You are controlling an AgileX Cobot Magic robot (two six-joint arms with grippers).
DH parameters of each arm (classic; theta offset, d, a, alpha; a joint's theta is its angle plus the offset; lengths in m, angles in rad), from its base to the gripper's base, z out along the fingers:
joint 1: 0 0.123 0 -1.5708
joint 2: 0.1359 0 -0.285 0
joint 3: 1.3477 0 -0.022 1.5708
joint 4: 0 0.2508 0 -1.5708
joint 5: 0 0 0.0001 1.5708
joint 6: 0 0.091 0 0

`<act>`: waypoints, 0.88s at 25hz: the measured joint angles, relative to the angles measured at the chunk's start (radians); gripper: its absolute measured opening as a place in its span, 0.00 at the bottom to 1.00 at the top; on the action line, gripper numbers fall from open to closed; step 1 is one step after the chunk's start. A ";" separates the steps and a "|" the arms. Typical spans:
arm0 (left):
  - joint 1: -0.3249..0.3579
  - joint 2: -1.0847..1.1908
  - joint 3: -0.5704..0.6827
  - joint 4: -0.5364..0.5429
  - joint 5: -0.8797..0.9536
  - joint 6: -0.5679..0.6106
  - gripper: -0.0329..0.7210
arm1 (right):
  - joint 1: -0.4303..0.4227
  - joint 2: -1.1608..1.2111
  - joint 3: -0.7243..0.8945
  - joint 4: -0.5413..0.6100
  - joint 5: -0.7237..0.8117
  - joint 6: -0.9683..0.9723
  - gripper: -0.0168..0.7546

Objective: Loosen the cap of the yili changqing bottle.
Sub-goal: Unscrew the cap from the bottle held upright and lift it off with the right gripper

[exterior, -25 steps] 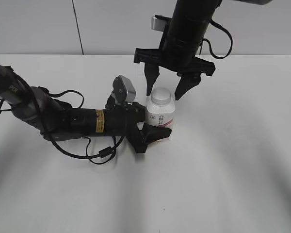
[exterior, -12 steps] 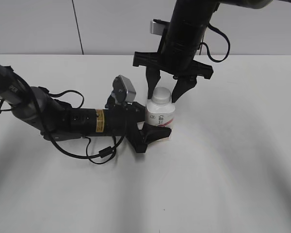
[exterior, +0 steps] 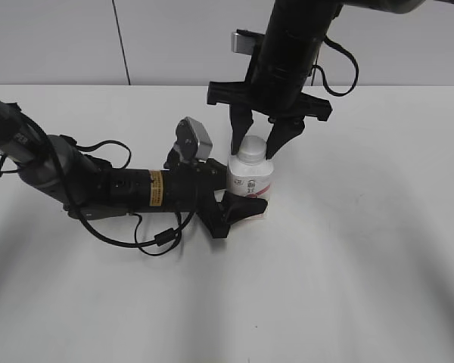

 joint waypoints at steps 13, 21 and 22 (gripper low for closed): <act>0.000 0.000 0.000 0.004 -0.001 0.003 0.62 | 0.000 0.000 -0.002 -0.001 0.000 -0.751 0.54; 0.000 0.000 0.000 0.011 -0.006 0.006 0.62 | 0.000 0.000 -0.004 0.002 0.001 -1.068 0.54; 0.000 0.000 0.000 0.012 -0.006 0.007 0.62 | 0.000 0.000 -0.004 0.002 0.001 -1.103 0.54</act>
